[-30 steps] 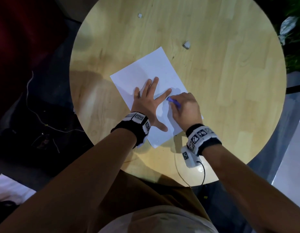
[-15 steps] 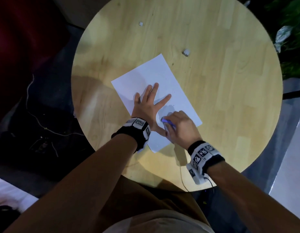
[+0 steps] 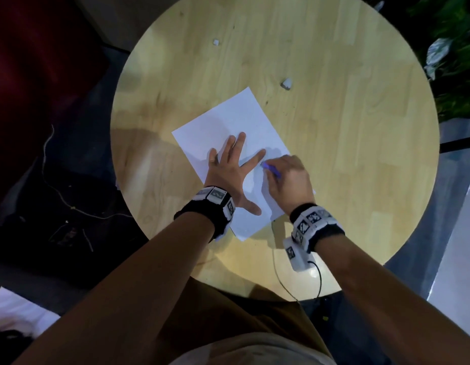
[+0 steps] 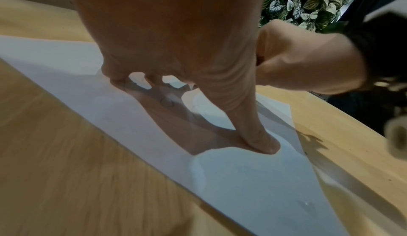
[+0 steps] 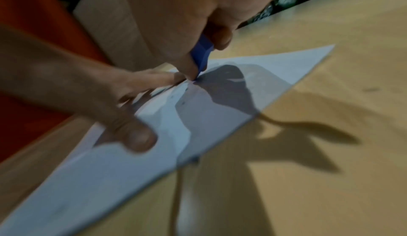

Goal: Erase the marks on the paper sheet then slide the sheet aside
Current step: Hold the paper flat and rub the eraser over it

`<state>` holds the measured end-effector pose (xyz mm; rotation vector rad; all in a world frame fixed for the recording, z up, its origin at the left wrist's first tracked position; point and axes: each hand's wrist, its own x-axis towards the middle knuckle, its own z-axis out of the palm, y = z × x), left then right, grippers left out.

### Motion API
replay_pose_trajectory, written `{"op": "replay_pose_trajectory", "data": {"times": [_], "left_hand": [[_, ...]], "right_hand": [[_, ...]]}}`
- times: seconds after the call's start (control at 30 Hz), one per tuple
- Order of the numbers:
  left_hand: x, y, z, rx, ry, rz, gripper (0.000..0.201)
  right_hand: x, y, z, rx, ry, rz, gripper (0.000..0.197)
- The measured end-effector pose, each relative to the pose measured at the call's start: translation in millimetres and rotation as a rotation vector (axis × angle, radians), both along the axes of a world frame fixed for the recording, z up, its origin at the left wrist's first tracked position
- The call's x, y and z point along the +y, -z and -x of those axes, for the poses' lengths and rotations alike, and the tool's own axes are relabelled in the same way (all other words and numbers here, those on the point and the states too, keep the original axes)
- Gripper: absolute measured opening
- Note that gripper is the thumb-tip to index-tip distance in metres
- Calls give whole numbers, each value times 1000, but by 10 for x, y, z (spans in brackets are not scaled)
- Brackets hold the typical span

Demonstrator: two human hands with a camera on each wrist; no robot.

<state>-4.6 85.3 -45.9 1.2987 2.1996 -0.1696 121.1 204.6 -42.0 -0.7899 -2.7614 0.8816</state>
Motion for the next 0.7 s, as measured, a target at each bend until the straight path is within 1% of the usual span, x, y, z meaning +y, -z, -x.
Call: {"op": "replay_pose_trajectory", "data": {"times": [0.03,0.1,0.13,0.17,0.23,0.3,0.33,0.4,0.47,0.5,0.53,0.6,0.63,0.7], "left_hand": [[-9,9,-2,-8,-6,-13,144],[-20,15,-3,-17,-14,-36,142],[-17,16,-2,-15,-13,-38,142],[-10,13,2,-9,-11,-31,143],[2,15,4,4,0,-7,144],[-2,23,0,13,2,-9,145],[-9,29,-3,14,-2,-22,145],[-27,36,-5,0,-21,-55,144],[-23,35,-9,-10,-31,-61,145],[-10,29,-14,-5,-31,-49,145],[2,23,-24,1,-33,-36,145],[24,13,-47,7,-42,-21,146],[32,9,-53,10,-40,-17,146],[28,7,-64,20,-33,-14,145]], "right_hand": [[-126,-3,-78,-23,-53,26,15],[-340,-59,-249,-67,-213,74,15],[-311,-78,-266,-84,-265,80,14],[-217,-73,-217,-93,-267,70,14],[-2,-16,-50,-70,-136,7,15],[50,16,-2,-28,-13,-6,16],[-40,11,-52,-25,-17,10,17],[-285,-54,-245,-54,-136,67,19],[-280,-100,-376,-76,-234,91,19],[-178,-93,-360,-79,-224,75,18],[-58,-69,-317,-71,-175,38,17],[96,-22,-245,-33,-28,-26,16],[78,-12,-252,-17,18,-25,16],[-147,-24,-375,-25,-7,1,15]]}}
